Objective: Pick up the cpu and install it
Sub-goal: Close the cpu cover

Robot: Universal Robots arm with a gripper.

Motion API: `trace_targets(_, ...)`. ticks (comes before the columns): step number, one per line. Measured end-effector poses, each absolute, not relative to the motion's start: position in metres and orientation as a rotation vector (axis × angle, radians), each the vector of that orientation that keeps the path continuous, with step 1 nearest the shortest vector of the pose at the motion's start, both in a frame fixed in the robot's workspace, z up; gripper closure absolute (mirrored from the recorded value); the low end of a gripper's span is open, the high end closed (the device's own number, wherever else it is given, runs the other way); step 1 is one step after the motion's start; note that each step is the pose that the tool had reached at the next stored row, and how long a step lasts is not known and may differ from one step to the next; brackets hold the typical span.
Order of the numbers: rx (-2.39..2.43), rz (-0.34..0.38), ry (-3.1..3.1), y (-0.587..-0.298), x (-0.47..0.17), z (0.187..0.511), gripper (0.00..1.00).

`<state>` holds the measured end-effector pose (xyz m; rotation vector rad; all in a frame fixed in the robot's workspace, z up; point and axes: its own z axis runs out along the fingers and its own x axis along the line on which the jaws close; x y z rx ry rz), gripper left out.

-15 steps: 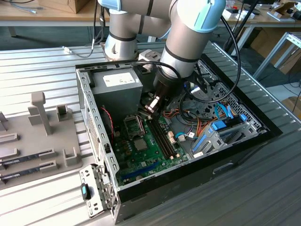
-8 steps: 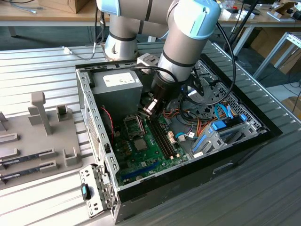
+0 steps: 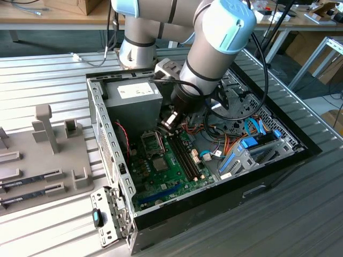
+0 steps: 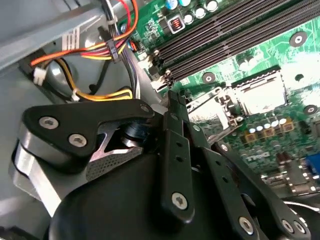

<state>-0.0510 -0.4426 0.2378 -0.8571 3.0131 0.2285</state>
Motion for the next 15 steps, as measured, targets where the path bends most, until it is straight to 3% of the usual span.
trace_targets(3, -0.906, 0.247, 2.996, -0.4427, -0.051, 0.2372, 0.89)
trace_targets(9, -0.898, 0.365, 2.962, -0.4426, -0.0511, 0.2365, 0.89)
trace_targets(15, -0.971, 0.369, 2.944, -0.4428, -0.0511, 0.2335, 0.89)
